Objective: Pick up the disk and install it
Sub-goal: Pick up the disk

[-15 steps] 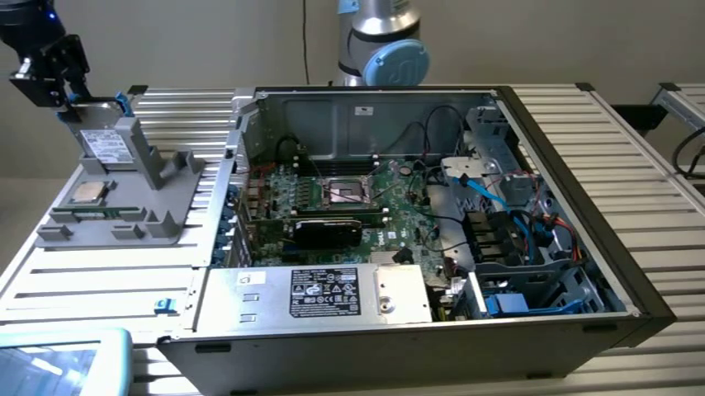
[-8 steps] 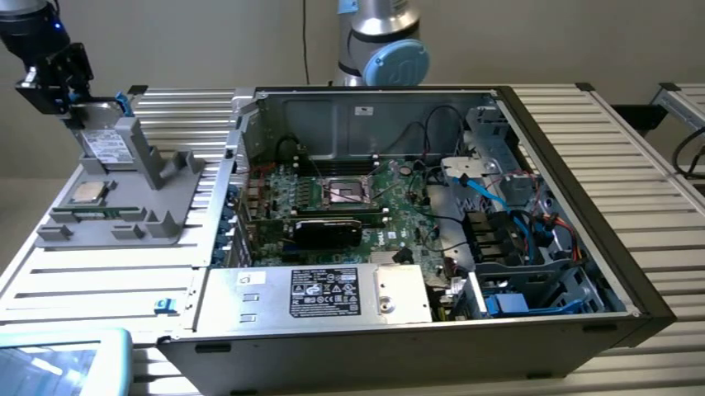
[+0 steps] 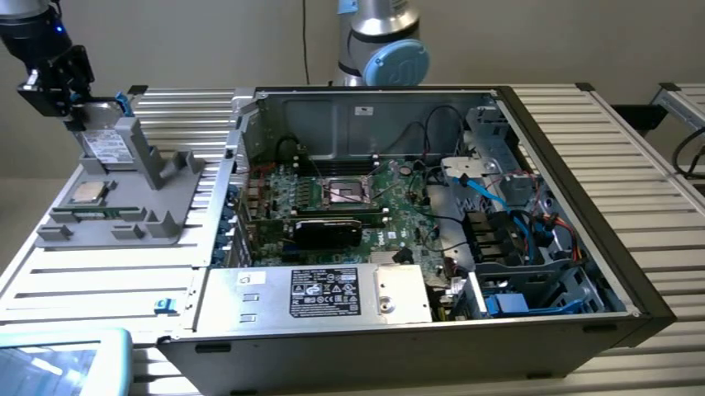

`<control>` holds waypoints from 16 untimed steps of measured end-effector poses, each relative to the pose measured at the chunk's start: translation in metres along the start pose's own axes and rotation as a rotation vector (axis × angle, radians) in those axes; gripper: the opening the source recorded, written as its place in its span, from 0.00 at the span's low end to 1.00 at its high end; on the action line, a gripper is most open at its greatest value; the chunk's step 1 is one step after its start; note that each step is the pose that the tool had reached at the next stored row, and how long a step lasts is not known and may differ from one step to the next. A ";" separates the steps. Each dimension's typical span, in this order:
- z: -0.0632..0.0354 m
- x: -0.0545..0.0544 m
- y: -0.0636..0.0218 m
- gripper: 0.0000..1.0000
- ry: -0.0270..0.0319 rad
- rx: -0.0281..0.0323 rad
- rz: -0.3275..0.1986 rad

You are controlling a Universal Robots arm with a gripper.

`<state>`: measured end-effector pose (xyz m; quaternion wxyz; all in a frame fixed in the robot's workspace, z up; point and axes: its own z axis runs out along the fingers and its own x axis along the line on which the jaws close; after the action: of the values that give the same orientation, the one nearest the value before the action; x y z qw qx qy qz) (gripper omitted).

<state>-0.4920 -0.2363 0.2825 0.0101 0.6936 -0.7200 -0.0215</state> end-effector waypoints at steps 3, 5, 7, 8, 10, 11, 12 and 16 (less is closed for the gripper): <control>0.0001 -0.002 -0.0004 0.57 0.0000 0.0000 0.000; 0.0002 -0.002 -0.0004 0.57 0.0001 -0.0004 0.000; 0.0002 -0.002 -0.0004 0.57 0.0001 -0.0008 0.000; 0.0002 -0.002 -0.0004 0.57 0.0001 -0.0008 0.000; 0.0002 -0.002 -0.0004 0.57 0.0001 -0.0007 0.000; 0.0003 -0.002 -0.0004 0.57 0.0001 -0.0007 0.000; 0.0003 -0.002 -0.0004 0.57 0.0001 -0.0006 0.000; 0.0004 -0.002 -0.0004 0.57 -0.0002 -0.0006 0.006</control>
<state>-0.4915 -0.2343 0.2821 0.0103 0.6913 -0.7222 -0.0218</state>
